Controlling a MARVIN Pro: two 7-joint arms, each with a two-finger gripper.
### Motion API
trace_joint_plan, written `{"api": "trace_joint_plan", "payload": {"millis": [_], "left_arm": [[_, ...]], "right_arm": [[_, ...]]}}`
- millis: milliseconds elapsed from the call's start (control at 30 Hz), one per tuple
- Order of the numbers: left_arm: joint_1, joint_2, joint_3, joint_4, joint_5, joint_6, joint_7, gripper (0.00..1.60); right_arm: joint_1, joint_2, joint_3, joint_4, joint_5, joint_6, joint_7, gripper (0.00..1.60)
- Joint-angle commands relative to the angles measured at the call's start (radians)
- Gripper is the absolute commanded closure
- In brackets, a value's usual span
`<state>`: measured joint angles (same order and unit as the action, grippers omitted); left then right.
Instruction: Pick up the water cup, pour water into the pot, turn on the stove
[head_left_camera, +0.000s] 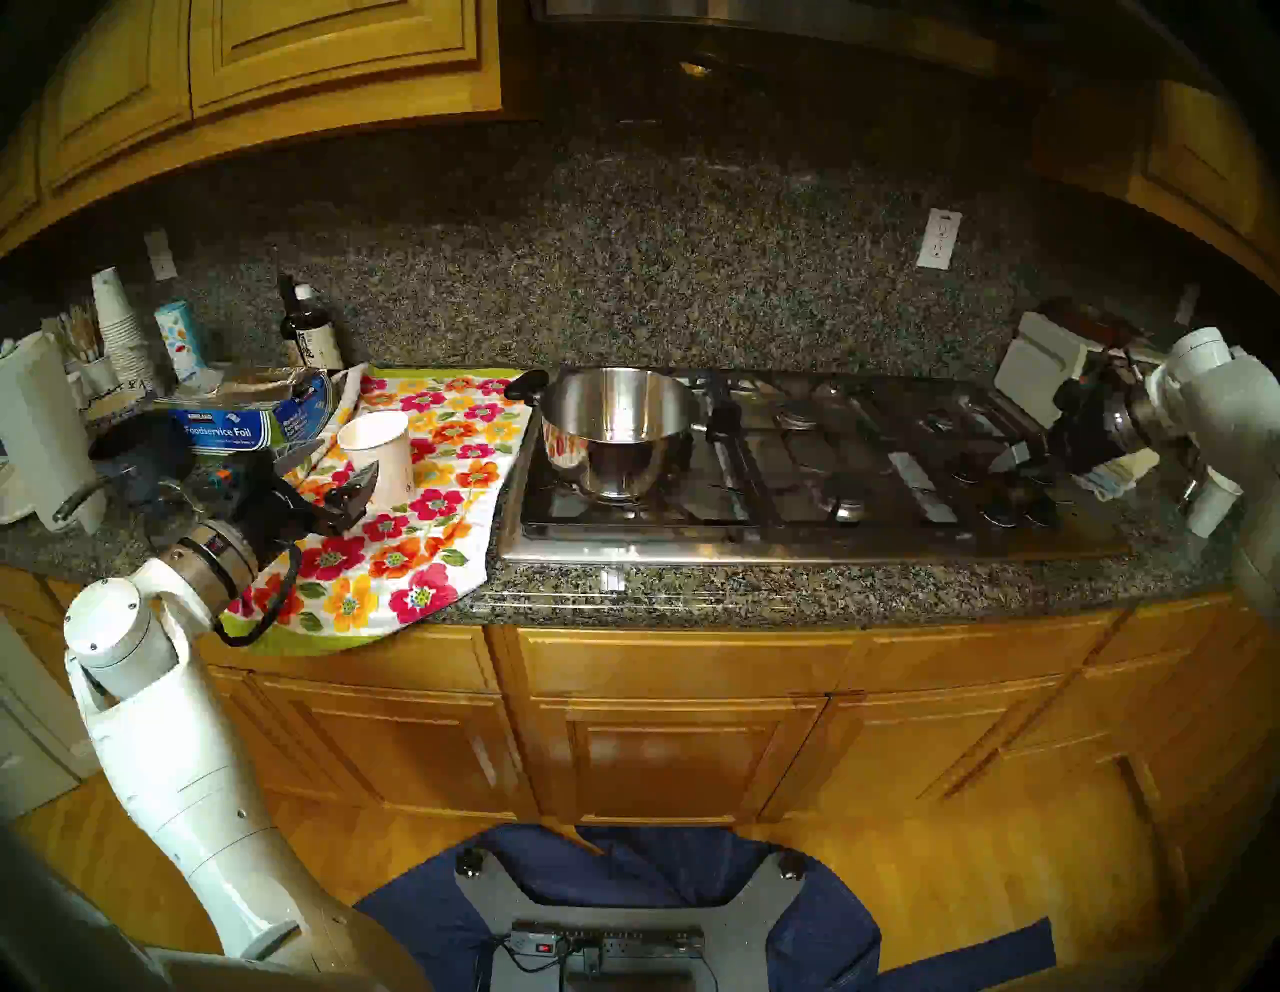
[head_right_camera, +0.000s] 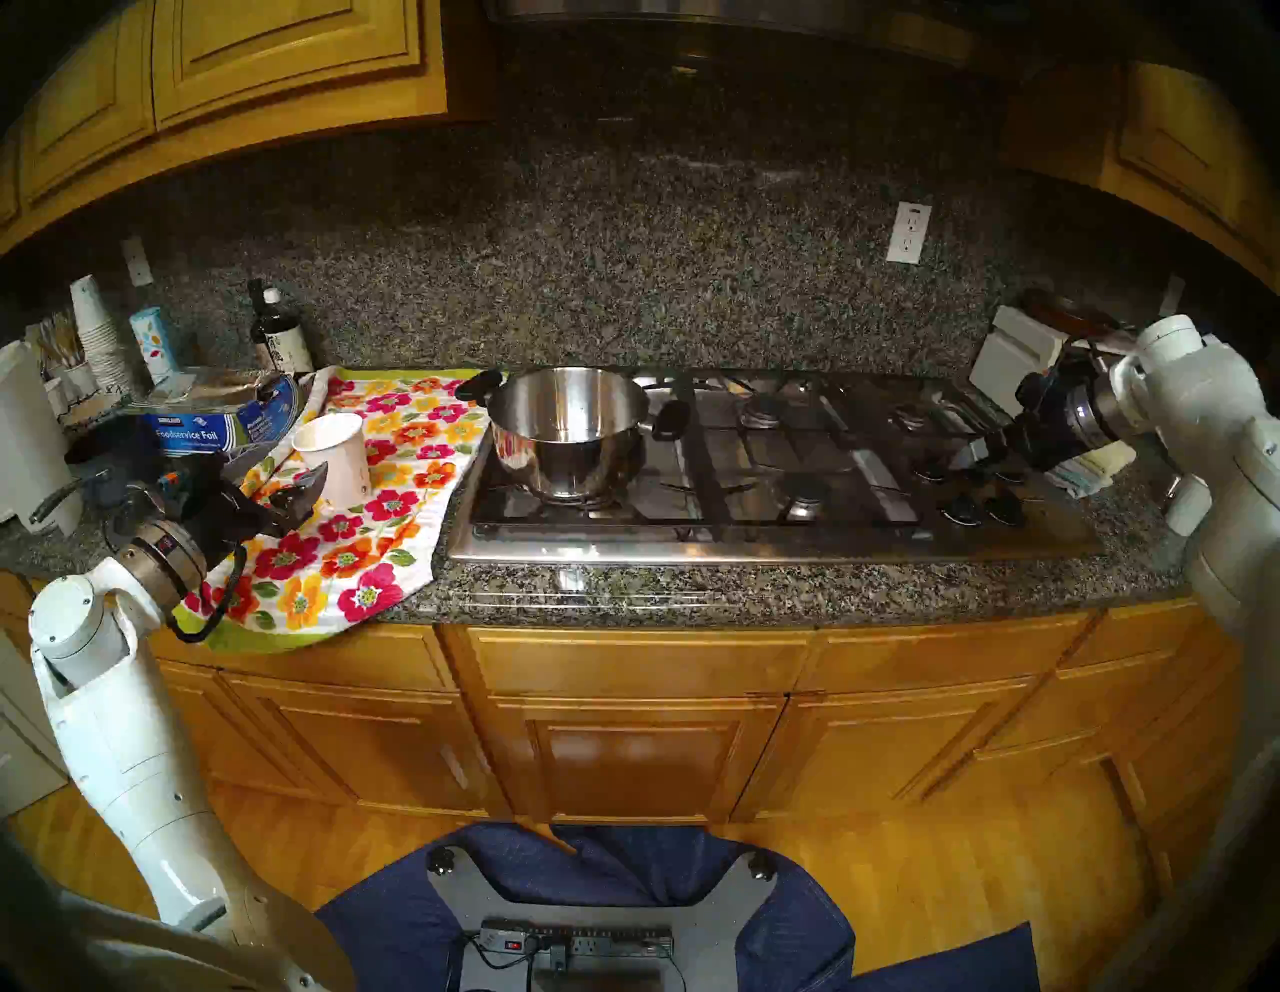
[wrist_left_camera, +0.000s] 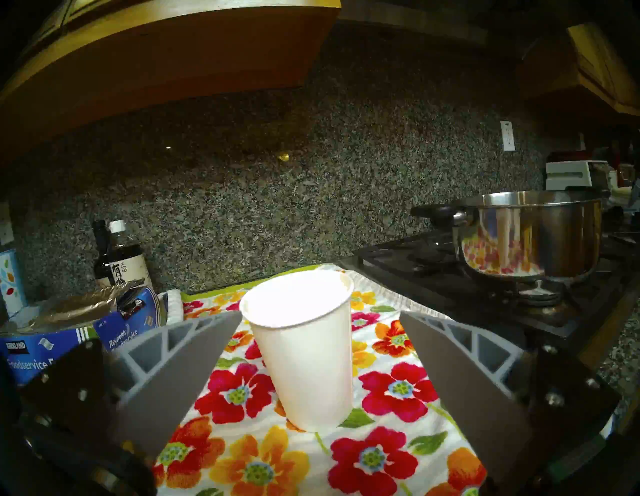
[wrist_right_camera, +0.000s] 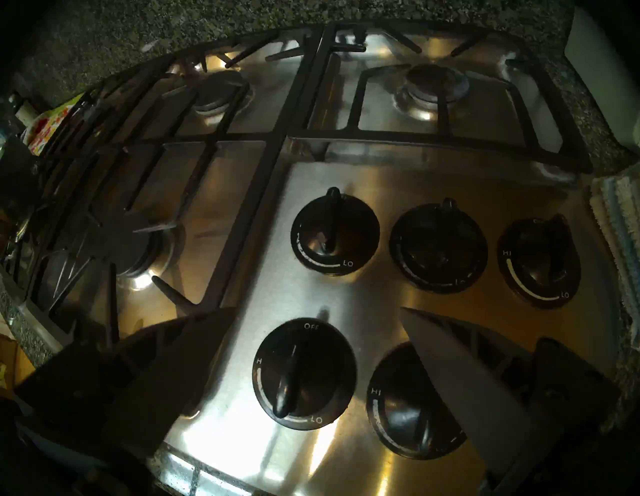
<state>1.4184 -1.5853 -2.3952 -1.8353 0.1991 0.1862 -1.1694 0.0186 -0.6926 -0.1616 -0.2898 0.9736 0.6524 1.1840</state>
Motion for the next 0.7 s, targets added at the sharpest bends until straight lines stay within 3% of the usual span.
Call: {"api": "trace_joint_plan", "payload": {"millis": [0, 667], "left_arm": [[-0.021, 0.008, -0.001, -0.021, -0.010, -0.002, 0.002, 0.00], [-0.019, 0.011, 0.002, -0.020, -0.010, -0.004, 0.004, 0.00]], "right_arm": [[0.036, 0.026, 0.009, -0.028, 0.006, 0.010, 0.030, 0.00], [0.019, 0.082, 0.007, -0.178, 0.017, 0.051, -0.005, 0.00]]}}
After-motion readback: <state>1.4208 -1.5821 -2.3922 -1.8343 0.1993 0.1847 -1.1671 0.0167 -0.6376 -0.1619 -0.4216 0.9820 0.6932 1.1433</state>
